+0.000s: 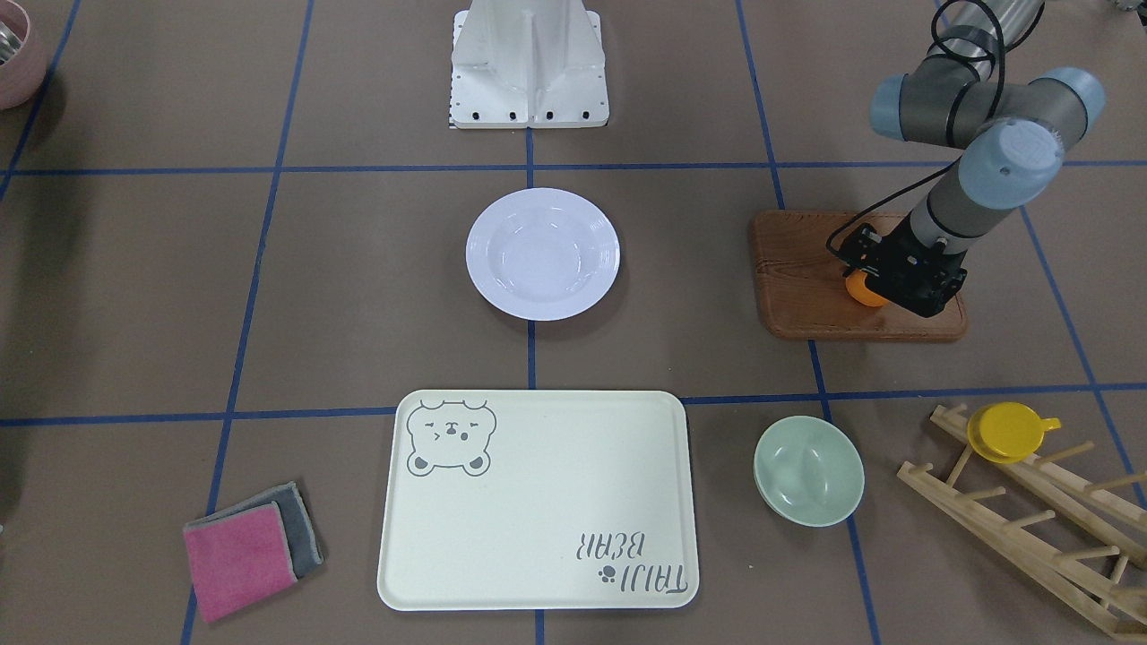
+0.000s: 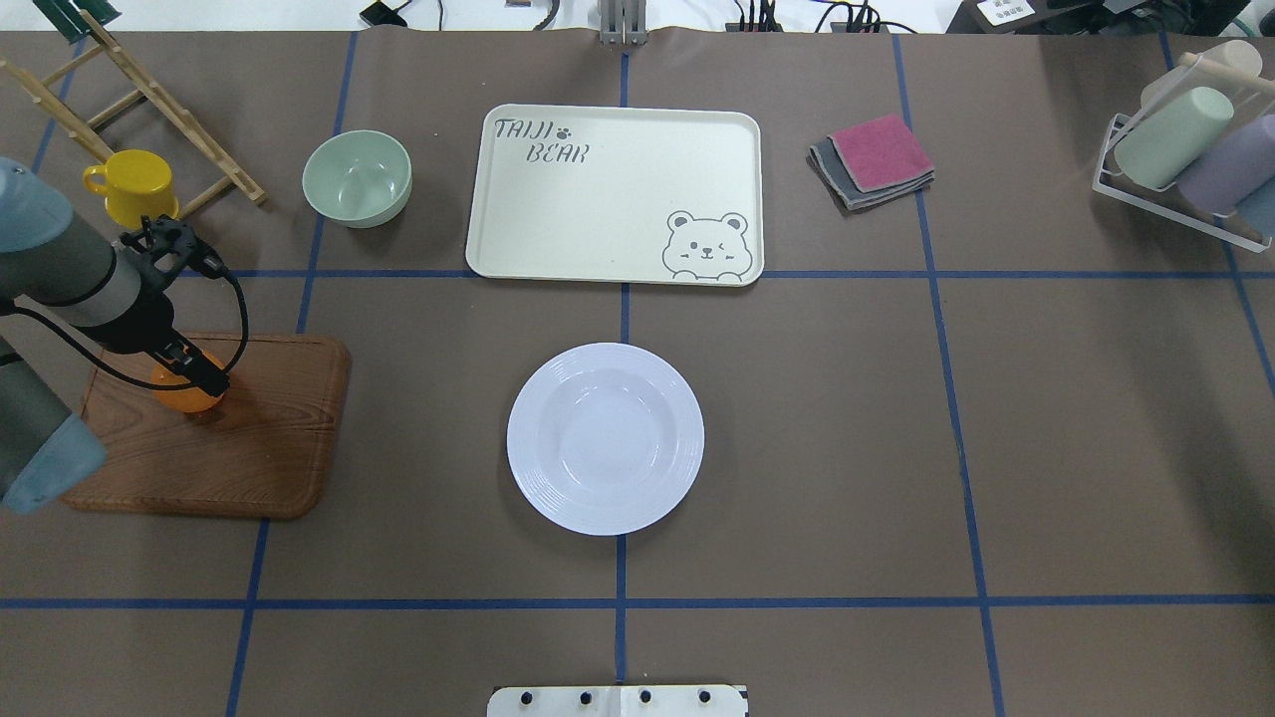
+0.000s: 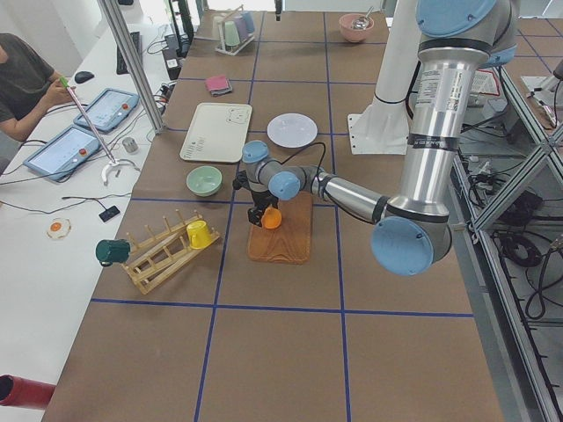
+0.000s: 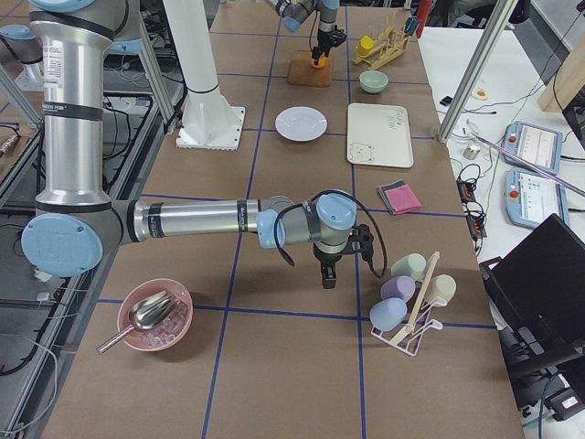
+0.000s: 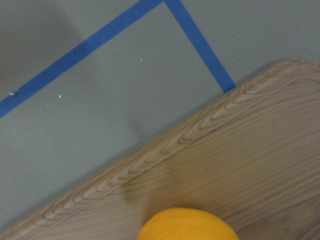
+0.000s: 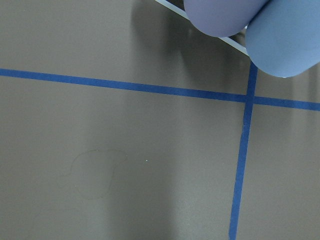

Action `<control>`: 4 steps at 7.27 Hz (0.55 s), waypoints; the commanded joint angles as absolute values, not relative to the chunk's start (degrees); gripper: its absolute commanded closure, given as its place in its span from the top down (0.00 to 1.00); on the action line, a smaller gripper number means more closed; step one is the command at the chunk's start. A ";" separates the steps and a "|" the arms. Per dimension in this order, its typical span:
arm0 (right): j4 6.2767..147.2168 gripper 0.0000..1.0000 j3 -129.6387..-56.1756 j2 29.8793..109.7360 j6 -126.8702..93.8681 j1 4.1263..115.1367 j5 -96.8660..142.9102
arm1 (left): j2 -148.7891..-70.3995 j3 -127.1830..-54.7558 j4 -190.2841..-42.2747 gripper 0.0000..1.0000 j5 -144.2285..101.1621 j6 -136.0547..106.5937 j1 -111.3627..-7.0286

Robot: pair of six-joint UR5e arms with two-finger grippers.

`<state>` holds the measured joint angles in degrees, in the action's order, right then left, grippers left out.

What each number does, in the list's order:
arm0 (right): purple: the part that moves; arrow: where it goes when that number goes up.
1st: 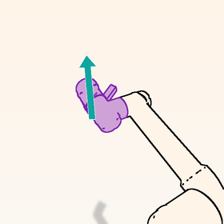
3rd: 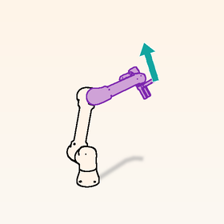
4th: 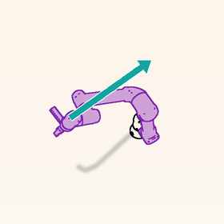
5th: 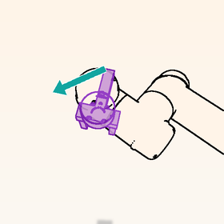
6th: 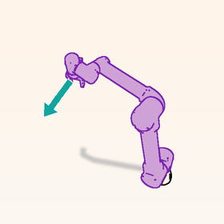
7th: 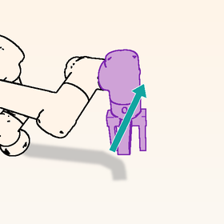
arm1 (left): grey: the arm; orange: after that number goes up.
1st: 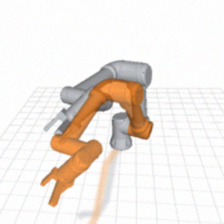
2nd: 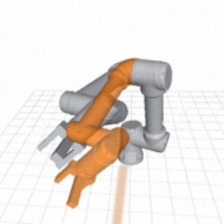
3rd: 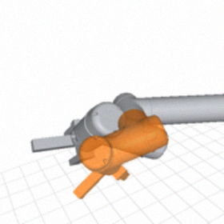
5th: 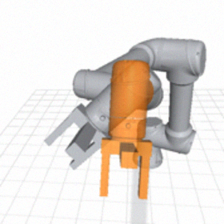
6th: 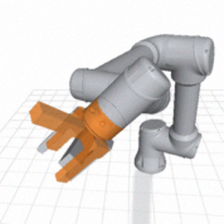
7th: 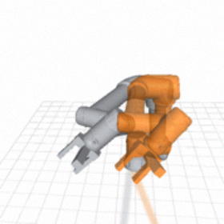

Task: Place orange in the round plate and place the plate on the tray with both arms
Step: 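Close the left gripper on the orange and lift it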

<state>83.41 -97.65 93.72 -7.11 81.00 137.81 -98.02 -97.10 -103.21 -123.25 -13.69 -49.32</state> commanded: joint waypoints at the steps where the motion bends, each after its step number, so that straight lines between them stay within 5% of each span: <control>1: 83.41 1.00 -97.65 93.69 -7.12 80.42 137.81 | -97.91 -97.21 -103.45 0.99 -123.31 -15.28 -48.78; 2: 83.41 1.00 -97.56 93.69 -7.12 80.42 137.81 | -98.00 -96.95 -103.45 0.95 -123.31 -15.38 -48.61; 4: 83.41 1.00 -97.73 93.69 -7.21 80.42 137.81 | -97.91 -97.99 -103.01 0.00 -124.19 -15.47 -48.60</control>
